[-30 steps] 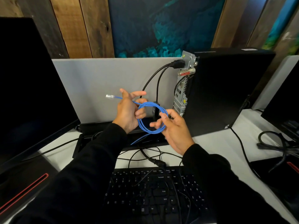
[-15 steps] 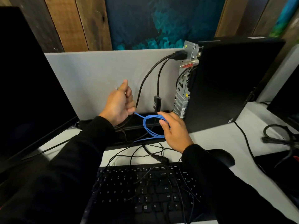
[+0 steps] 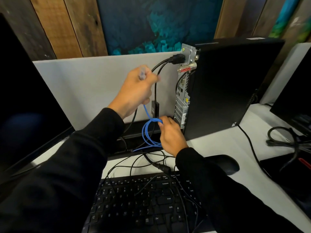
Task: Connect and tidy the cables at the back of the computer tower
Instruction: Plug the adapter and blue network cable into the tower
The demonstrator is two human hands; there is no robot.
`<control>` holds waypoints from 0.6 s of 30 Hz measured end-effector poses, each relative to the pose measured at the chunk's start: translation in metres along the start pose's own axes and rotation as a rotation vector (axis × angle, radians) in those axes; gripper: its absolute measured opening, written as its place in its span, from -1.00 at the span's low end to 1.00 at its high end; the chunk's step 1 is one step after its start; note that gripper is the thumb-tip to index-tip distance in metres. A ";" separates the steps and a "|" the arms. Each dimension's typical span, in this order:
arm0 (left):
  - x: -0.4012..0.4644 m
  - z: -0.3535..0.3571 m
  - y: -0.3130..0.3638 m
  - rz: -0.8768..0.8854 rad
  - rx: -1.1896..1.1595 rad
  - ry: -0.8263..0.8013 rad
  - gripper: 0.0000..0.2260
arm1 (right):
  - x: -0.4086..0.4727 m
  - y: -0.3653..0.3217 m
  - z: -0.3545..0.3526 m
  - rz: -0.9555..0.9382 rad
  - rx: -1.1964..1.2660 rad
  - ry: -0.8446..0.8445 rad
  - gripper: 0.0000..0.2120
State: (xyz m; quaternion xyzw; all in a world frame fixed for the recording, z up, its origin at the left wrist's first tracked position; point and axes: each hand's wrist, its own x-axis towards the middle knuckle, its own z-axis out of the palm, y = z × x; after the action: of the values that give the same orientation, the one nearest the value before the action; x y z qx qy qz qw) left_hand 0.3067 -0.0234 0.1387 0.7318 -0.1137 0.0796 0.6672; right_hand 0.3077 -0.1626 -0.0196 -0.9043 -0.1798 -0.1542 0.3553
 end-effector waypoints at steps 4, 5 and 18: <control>-0.001 0.003 -0.032 -0.086 -0.001 -0.152 -0.84 | 0.002 0.005 -0.001 0.138 0.119 -0.003 -0.84; -0.001 0.006 -0.037 -0.054 0.098 -0.147 -0.81 | 0.005 0.004 -0.002 0.157 0.138 -0.018 -0.82; 0.027 0.047 -0.057 0.296 0.760 0.140 -0.85 | -0.021 -0.007 -0.058 -0.302 0.047 0.297 -0.86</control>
State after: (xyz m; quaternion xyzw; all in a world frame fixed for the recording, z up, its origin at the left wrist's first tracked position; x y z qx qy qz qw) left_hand 0.3465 -0.0667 0.0866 0.8948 -0.1343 0.2607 0.3368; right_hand 0.2776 -0.2027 0.0168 -0.8257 -0.2627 -0.3332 0.3717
